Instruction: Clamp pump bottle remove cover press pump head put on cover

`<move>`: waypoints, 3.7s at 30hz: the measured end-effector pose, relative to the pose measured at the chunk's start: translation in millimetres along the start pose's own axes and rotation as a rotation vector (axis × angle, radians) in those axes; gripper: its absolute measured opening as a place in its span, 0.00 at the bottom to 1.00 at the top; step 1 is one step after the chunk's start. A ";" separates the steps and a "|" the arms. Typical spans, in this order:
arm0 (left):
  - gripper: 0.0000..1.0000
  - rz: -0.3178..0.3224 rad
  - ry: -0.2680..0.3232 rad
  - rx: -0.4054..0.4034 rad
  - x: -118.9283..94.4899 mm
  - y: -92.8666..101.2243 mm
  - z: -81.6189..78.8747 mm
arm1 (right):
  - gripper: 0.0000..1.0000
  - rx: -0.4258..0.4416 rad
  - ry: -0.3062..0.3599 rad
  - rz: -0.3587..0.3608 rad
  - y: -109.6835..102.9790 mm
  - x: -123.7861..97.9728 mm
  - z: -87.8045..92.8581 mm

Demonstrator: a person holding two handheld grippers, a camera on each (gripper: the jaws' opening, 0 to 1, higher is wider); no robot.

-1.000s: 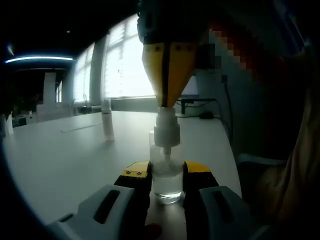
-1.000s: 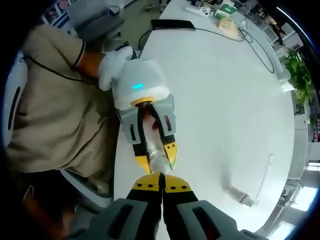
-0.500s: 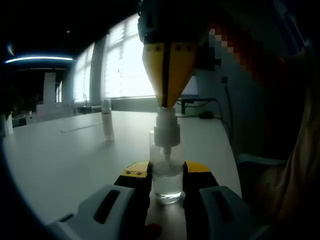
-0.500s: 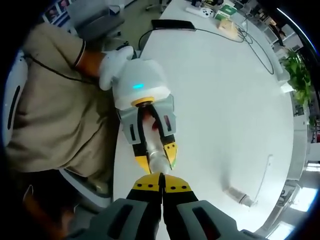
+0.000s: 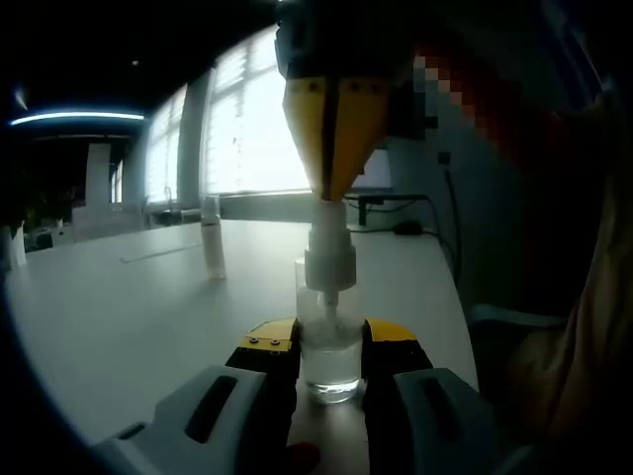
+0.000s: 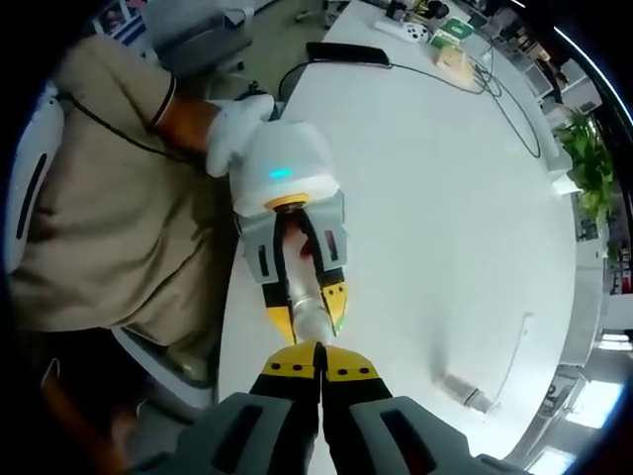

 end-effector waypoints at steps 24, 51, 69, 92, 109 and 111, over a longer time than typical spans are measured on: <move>0.15 0.001 0.000 0.001 -0.2 -1.9 0.4 | 0.00 0.013 0.097 0.060 -2.4 -3.5 6.1; 0.15 0.003 -0.002 -0.003 0.4 0.7 0.3 | 0.00 0.001 0.232 0.152 -4.6 -22.5 7.1; 0.15 0.003 -0.002 -0.004 0.8 0.9 -0.1 | 0.00 0.086 0.355 0.251 -9.0 -22.2 27.0; 0.15 0.004 -0.001 0.000 -0.2 -1.1 0.5 | 0.00 0.215 0.534 0.416 -19.5 -20.9 52.1; 0.15 0.004 -0.002 0.000 0.0 -1.0 0.5 | 0.00 0.314 0.646 0.553 -29.4 -14.2 72.5; 0.15 0.004 -0.002 -0.001 0.0 -1.6 0.6 | 0.00 0.325 0.655 0.573 -31.0 -13.6 75.8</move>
Point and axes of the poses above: the point that each gripper's makers call its tool centre point, and the gripper's own axes: x roughly forward along the fingers, y roughly to its right, z roughly out of its underside, the point moved 7 cm from there along -x, roughly backward along the fingers, and after that the axes turned 8 degrees about y, right-handed, at the moved point
